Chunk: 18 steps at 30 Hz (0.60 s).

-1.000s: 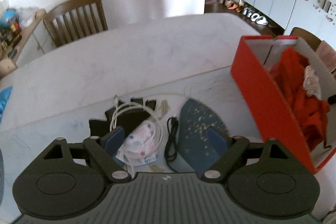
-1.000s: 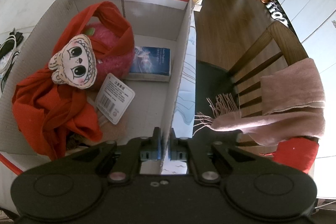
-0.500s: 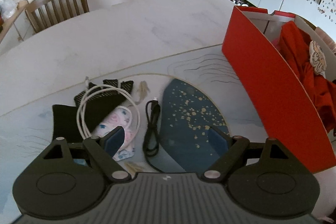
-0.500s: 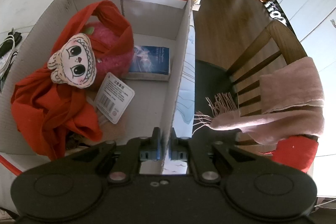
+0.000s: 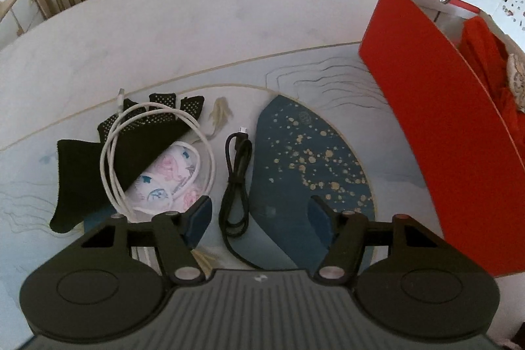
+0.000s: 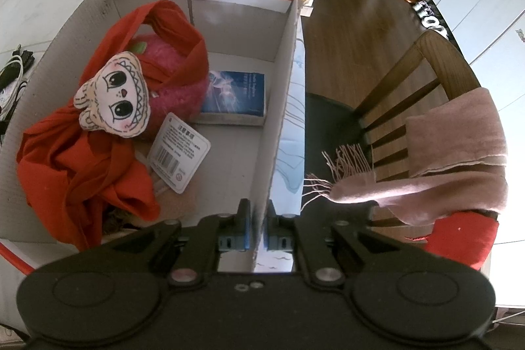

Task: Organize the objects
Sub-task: 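Lower the left tool onto the black cable and grasp it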

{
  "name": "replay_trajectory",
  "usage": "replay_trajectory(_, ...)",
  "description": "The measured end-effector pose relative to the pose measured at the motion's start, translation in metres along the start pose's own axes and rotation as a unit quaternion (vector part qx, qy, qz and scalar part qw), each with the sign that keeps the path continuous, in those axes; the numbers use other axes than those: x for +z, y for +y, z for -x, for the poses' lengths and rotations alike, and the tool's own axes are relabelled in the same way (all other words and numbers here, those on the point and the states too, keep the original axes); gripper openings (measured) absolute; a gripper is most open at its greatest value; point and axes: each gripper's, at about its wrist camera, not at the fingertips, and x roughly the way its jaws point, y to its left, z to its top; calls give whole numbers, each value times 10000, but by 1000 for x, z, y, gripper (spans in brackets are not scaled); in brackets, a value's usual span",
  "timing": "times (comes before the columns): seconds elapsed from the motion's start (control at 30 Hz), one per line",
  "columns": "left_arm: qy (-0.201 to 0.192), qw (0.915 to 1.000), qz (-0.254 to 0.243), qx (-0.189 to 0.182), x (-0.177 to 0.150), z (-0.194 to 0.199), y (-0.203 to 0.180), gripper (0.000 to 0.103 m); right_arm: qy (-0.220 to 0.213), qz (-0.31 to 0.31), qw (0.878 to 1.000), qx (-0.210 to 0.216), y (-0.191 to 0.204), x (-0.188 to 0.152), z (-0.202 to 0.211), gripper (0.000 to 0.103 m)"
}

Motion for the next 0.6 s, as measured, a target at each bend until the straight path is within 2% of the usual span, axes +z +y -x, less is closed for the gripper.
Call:
replay_trajectory(0.37, 212, 9996, -138, 152, 15, -22, -6, 62, 55, 27, 10000, -13, 2, 0, -4, 7)
replay_trajectory(0.43, 204, 9995, -142, 198, 20, -23, -6, 57, 66, 34, 10000, -18, 2, -1, -6, 7)
replay_trajectory(0.5, 194, 9994, -82, 263, 27, -24, -4, 33, 77, 26, 10000, -17, 2, 0, -7, 7)
replay_trajectory(0.53, 219, 9993, -29, 288, 29, -24, -3, 29, 80, 28, 10000, -22, 2, 0, -7, 7)
replay_trajectory(0.6, 273, 9992, 19, 303, 33, -24, -3, 12, 80, 30, 10000, -24, 2, 0, -8, 7)
